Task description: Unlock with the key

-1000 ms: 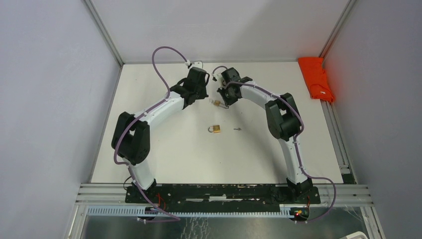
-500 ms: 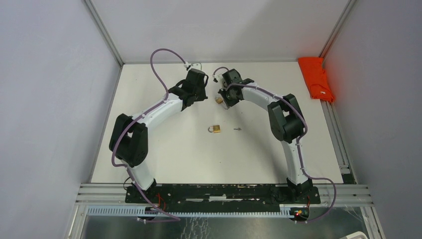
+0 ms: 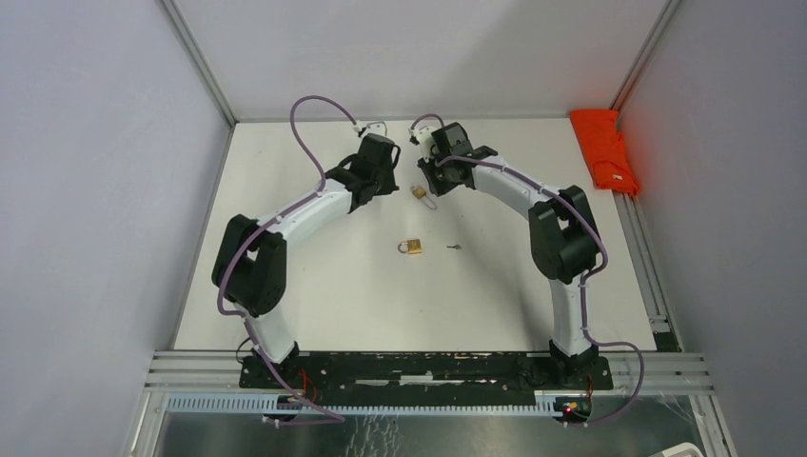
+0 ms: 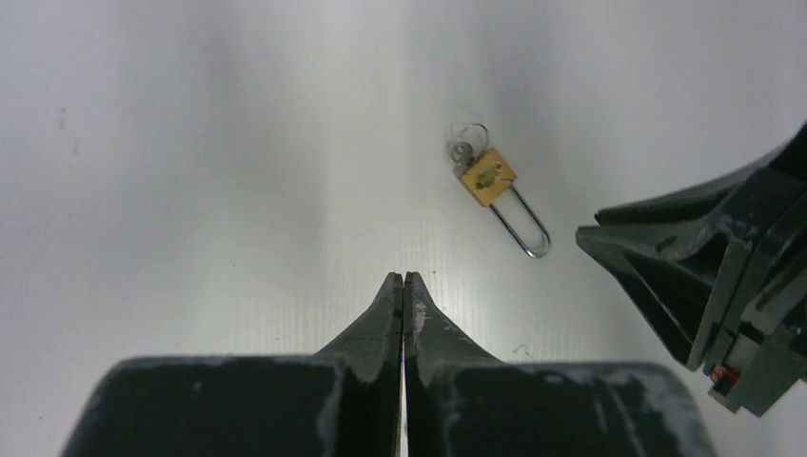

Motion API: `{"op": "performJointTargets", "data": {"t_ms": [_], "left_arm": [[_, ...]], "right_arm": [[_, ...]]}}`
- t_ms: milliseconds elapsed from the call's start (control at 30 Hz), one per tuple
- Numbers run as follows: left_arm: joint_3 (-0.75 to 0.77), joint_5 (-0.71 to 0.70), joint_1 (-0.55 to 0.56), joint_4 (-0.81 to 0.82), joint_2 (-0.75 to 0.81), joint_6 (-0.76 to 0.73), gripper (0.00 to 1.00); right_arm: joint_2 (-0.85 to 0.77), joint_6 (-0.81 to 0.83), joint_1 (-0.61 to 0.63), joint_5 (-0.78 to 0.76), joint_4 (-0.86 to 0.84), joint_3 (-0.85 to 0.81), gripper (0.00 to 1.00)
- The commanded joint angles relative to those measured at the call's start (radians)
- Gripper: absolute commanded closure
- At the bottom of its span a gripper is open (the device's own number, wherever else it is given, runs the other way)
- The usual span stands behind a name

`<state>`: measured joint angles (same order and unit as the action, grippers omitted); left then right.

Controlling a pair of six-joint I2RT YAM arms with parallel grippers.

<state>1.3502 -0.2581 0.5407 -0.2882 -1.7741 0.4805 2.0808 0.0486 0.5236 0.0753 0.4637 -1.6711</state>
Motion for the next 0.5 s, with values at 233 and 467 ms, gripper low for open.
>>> {"op": "performJointTargets", "data": {"t_ms": [233,467], "left_arm": [[-0.026,-0.178,-0.027,-0.037,0.107,0.074,0.98],[-0.039,-0.171,-0.029,-0.034,0.125,0.073,0.98]], "right_arm": [[0.101,0.082,0.071,-0.056,0.025,-0.051,0.67],[0.150,0.105,0.102,-0.186,0.042,-0.097,0.67]]}}
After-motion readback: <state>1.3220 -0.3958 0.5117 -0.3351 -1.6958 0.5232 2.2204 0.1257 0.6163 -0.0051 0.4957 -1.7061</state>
